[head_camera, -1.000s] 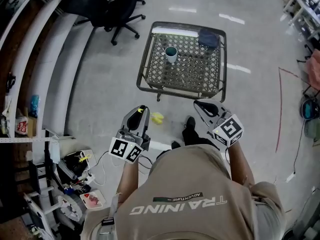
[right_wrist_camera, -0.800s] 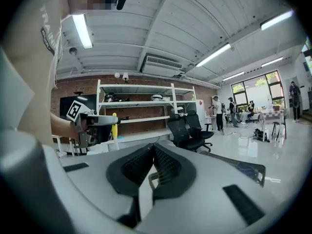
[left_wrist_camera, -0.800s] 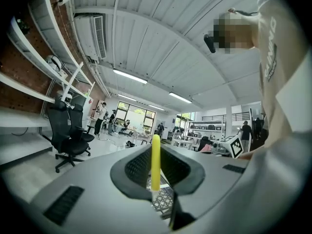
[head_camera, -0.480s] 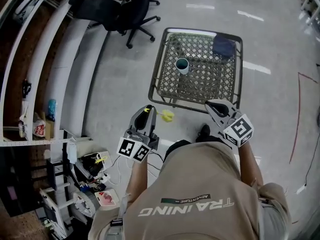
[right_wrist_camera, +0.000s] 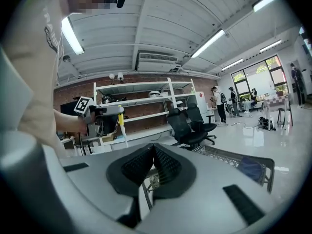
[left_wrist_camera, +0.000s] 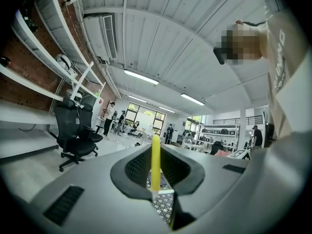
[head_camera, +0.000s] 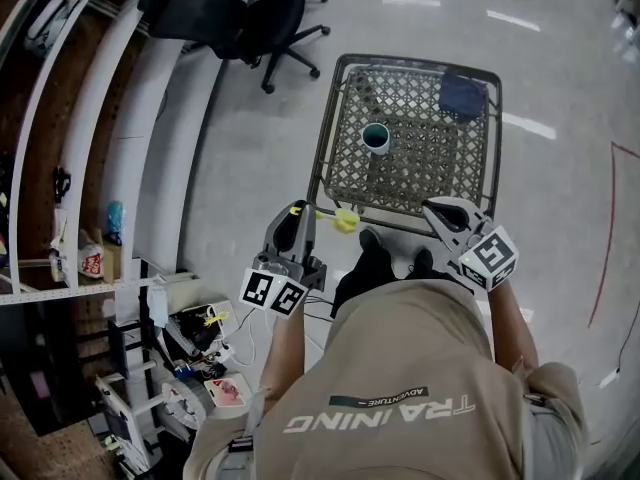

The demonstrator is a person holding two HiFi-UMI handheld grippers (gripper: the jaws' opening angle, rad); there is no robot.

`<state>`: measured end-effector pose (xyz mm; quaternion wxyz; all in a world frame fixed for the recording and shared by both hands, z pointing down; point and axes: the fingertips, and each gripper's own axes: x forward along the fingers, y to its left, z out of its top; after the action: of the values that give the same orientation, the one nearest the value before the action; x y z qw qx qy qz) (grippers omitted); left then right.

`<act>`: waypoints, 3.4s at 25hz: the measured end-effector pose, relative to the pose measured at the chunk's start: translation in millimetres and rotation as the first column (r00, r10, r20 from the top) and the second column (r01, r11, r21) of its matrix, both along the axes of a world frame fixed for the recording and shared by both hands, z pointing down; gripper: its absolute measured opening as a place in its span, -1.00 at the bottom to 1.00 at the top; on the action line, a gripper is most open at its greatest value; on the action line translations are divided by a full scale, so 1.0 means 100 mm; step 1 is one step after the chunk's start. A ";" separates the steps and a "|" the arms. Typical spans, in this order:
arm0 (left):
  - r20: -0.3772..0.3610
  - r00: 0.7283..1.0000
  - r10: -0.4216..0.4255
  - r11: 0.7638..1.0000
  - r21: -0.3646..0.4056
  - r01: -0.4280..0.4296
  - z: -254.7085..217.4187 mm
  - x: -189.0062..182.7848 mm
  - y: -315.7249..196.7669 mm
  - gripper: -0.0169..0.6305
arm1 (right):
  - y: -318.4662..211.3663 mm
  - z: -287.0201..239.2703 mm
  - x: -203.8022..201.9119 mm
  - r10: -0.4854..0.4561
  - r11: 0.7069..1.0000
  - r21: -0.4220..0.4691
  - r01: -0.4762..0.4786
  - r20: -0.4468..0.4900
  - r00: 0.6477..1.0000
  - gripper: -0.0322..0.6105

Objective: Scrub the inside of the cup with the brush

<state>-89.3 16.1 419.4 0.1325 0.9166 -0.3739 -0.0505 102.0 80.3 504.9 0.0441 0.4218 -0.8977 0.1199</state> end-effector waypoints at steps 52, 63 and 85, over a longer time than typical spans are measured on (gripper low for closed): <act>0.088 0.985 0.146 0.989 -0.037 -0.143 0.14 0.32 -1.51 -0.79 | -2.24 0.99 -0.22 -0.032 0.997 0.057 0.043 -0.176 0.984 -0.80; 0.135 0.982 0.134 0.991 -0.022 -0.132 0.18 0.58 -1.69 -0.79 | -2.41 2.17 -0.37 -0.127 0.992 -0.052 0.118 -0.236 0.963 0.43; 0.203 0.967 0.155 0.987 -0.071 -0.144 0.54 0.50 -1.86 -0.79 | -2.88 3.02 -0.63 -0.097 0.992 -0.094 0.080 -0.199 0.975 0.38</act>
<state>-39.2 -169.4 473.1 0.1215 0.9384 -0.3168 0.0661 39.0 -207.5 807.4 0.1590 0.3891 -0.9004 0.1125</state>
